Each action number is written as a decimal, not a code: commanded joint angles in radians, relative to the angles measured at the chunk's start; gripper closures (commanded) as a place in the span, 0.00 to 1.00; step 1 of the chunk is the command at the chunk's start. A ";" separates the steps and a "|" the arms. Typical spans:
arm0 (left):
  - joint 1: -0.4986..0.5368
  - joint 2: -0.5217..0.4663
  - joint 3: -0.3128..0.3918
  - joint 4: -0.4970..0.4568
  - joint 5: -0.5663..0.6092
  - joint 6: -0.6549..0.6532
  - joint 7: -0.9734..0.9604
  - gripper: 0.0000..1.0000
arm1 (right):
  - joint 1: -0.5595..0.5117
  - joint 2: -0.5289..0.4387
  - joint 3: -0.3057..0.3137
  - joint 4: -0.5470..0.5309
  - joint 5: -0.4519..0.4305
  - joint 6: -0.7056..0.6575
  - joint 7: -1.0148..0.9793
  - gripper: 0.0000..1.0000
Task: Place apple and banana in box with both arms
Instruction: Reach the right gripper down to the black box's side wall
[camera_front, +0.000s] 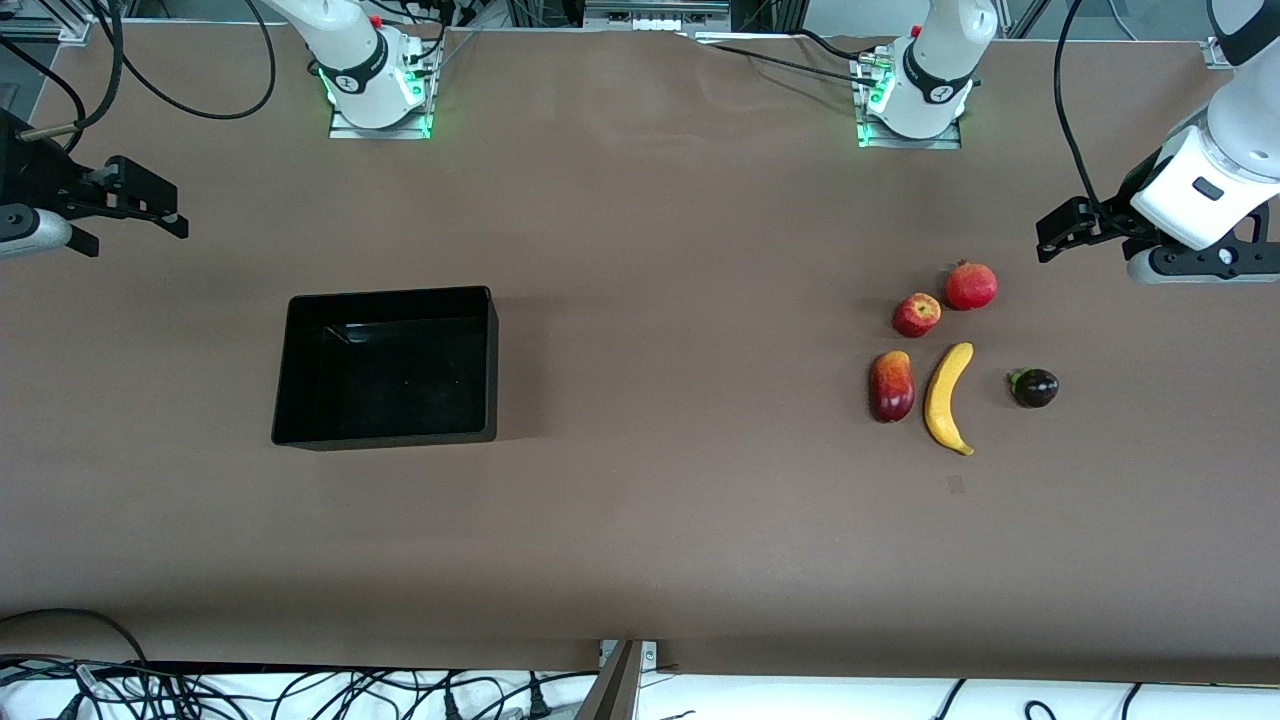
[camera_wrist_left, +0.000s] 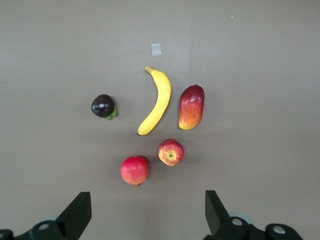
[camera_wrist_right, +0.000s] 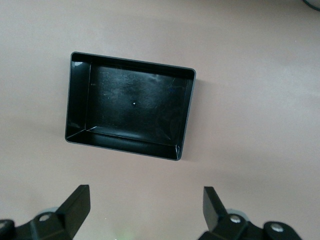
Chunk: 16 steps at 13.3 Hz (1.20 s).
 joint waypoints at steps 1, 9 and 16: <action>0.000 -0.011 -0.001 0.003 -0.011 -0.016 0.014 0.00 | 0.005 0.003 0.002 0.026 -0.014 -0.020 -0.003 0.00; 0.000 -0.011 0.001 0.003 -0.011 -0.016 0.015 0.00 | -0.019 0.162 -0.015 -0.083 -0.031 0.139 -0.009 0.00; 0.000 -0.011 0.001 0.003 -0.011 -0.017 0.015 0.00 | -0.059 0.314 -0.015 -0.466 0.032 0.736 0.003 0.01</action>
